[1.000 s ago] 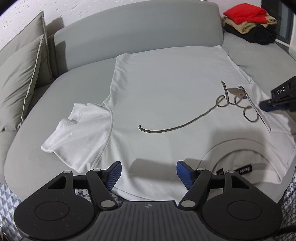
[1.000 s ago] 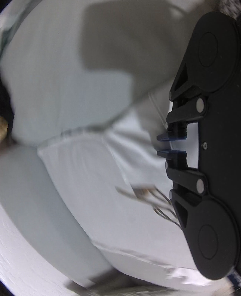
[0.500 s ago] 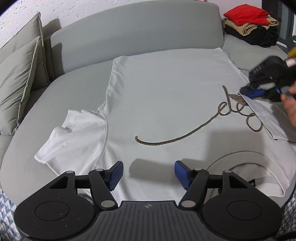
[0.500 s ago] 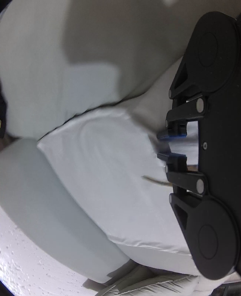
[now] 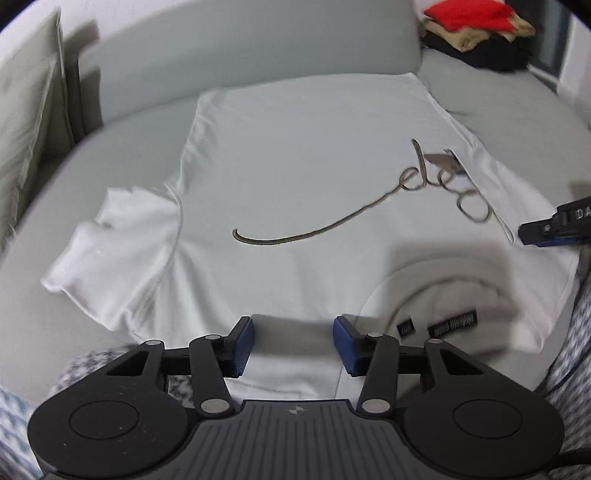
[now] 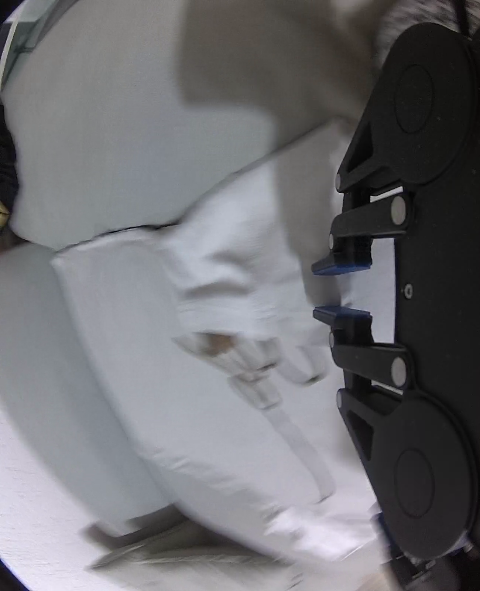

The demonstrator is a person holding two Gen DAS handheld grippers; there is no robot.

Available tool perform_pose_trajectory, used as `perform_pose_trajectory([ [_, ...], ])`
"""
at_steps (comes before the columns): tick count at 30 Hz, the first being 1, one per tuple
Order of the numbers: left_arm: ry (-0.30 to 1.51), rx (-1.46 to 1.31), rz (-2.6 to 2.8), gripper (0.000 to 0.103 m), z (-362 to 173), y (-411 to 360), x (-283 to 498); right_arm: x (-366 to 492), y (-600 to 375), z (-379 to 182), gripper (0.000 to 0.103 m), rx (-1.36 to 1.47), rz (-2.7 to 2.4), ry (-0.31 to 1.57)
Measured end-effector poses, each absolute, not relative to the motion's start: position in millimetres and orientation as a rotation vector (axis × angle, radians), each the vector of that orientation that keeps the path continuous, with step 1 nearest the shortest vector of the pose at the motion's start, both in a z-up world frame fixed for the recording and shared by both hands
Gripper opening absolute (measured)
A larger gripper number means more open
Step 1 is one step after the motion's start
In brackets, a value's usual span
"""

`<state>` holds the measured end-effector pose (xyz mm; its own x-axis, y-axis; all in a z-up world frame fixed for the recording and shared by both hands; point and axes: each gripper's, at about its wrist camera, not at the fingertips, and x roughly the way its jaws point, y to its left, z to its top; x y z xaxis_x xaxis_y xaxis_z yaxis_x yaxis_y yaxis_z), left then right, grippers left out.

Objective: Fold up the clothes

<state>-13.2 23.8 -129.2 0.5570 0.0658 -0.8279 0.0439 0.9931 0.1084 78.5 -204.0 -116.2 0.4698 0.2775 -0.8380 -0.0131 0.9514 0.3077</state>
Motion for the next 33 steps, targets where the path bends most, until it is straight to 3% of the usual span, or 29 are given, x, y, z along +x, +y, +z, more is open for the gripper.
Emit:
perform_pose_trajectory([
  [2,1.030,0.115,-0.062,0.033,-128.9,21.1,-26.6,63.2,-201.3,-111.7,0.019,0.254,0.190,1.118],
  [5,1.092,0.071,-0.084,0.037,-132.8,27.4,-41.9,39.5,-198.8,-102.1,0.019,0.223,0.204,1.152],
  [10,0.916,-0.062,0.056,0.045,-102.9,70.1,-56.6,18.2,-194.8,-79.2,0.019,0.296,0.283,1.058],
  [11,0.875,-0.083,0.097,0.055,-94.9,82.8,-58.7,17.6,-192.5,-74.9,0.020,0.312,0.305,1.032],
  [12,0.840,-0.114,0.142,0.061,-88.5,97.4,-61.0,19.7,-189.8,-71.8,0.023,0.328,0.327,1.013],
  [16,0.772,-0.335,0.243,0.065,-94.7,158.3,-62.9,33.3,-177.9,-65.7,0.035,0.415,0.400,0.969],
  [19,0.746,-0.525,0.278,0.065,-111.5,200.5,-61.4,47.2,-169.2,-79.7,0.048,0.511,0.429,1.008],
  [27,0.651,-1.017,0.358,0.056,-156.3,308.4,-56.4,80.4,-168.3,-132.8,0.047,0.740,0.308,1.112],
  [33,0.641,-1.106,0.286,0.053,-166.0,315.5,-35.5,81.5,-169.5,-137.8,0.047,0.769,0.305,1.105],
])
